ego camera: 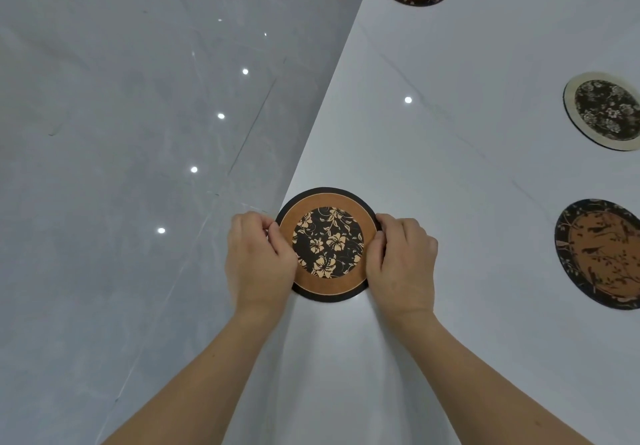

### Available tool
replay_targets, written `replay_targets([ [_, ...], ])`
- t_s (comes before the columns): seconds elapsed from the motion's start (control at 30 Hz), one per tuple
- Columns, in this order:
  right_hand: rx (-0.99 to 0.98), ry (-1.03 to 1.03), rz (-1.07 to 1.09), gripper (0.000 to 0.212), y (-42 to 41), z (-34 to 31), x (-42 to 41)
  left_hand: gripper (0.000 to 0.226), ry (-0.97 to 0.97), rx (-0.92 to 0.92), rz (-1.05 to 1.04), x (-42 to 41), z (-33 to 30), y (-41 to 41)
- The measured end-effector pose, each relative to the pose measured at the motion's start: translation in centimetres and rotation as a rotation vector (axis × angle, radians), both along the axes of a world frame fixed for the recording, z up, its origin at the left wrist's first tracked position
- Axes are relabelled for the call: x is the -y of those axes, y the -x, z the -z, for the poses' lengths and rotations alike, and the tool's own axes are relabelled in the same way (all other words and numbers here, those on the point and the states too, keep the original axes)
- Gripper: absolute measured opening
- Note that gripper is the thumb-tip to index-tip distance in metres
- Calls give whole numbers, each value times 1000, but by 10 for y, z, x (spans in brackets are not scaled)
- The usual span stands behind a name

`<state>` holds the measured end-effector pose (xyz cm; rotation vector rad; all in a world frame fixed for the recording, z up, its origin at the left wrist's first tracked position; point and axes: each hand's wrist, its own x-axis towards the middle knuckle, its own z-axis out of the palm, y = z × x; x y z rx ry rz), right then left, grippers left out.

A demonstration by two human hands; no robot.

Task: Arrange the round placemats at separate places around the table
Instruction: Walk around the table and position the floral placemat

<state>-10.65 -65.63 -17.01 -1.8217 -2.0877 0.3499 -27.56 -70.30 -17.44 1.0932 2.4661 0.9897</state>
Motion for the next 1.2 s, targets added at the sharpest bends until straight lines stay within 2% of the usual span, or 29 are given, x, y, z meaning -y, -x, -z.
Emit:
replay_targets([
  [0.33,19,-24,18,29,2,2,-1,12,52,-23,44,-3,-4,0],
  [0.77,-58,5,23,28,1,-2,-1,9,46,-51,49,-6,-4,-1],
  [0.83,-127,24,28,30,0,-5,-1,8,73,-53,46,-7,-5,-2],
  [1.0,-335,123,107,38,-21,-34,15,14,144,42,38,-3,-21,-4],
  [1.1,-274,121,72,40,-51,-66,35,31,145,-12,76,2,-50,-10],
  [1.2,-248,105,115,42,-89,-106,60,32,72,-140,282,8,-93,-30],
])
